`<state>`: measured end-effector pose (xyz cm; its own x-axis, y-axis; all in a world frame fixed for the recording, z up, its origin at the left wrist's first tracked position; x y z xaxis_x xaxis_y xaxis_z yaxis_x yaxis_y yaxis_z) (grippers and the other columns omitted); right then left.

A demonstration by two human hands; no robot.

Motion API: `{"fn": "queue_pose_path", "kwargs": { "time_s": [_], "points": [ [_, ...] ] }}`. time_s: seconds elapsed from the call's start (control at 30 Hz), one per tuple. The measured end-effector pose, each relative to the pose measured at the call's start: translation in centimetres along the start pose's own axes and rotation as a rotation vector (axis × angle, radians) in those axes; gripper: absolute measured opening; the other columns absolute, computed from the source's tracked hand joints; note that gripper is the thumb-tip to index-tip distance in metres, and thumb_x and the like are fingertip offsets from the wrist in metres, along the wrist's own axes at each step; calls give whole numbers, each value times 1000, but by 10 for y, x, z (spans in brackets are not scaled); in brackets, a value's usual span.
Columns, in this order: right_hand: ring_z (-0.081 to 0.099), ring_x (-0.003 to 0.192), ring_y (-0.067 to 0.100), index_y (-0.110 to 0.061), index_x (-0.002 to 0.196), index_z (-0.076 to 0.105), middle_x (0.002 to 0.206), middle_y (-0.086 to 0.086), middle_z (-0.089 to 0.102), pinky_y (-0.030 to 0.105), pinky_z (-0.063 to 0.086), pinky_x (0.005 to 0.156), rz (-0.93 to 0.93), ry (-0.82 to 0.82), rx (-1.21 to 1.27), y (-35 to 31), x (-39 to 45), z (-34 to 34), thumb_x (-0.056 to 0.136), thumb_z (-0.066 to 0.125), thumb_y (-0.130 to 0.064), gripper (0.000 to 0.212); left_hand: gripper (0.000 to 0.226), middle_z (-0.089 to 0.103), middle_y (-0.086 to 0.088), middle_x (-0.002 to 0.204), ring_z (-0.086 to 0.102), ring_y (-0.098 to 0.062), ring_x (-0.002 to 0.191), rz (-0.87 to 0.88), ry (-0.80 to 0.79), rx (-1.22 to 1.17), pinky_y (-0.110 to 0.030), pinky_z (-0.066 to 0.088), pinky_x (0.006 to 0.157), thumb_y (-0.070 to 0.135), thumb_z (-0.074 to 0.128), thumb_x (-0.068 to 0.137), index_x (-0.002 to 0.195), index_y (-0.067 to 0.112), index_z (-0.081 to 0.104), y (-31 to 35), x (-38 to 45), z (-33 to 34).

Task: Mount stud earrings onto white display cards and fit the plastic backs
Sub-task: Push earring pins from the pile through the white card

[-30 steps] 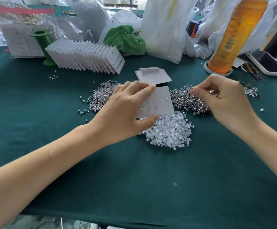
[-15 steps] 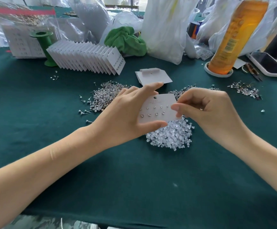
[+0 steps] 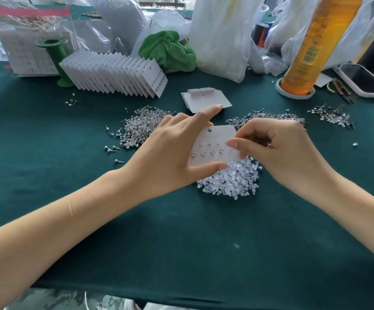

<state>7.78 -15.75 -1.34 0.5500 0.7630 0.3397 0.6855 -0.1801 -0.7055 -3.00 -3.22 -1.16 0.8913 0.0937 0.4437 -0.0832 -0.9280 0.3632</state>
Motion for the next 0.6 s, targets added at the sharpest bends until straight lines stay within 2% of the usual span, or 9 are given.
{"fn": "queue_pose_path", "kwargs": {
  "time_s": [0.27,0.4,0.6],
  "points": [
    [58,61,6,-16,78,69,62,-10,64,10,41,58,-21,8,-105,-8,-2,1,84,70,-23,10,83,63,0,117,43,-8,103,-4,2,-1,-21,29,92,57,64,75,140,13,38,3,1,-1],
    [58,61,2,-16,79,69,62,-11,64,7,40,58,-28,3,-132,-10,-2,-2,85,70,-22,9,83,63,0,118,43,-7,103,-3,2,4,-22,29,93,58,61,75,140,13,37,3,0,-2],
    [55,62,13,-12,82,68,66,-8,62,14,41,58,-77,29,-83,-13,-5,5,82,73,-24,13,82,62,2,117,45,-8,104,-7,-15,-22,-21,28,95,57,62,75,141,15,37,4,-1,0]
  ]
}}
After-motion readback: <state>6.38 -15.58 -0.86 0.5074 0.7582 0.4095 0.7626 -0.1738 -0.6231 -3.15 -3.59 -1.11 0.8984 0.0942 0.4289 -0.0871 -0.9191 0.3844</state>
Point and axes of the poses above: each hand's wrist, its own x-axis towards the middle knuckle, its own z-axis out of the palm, y = z × x, the point moved 5 cm from there along x, towards the middle knuckle
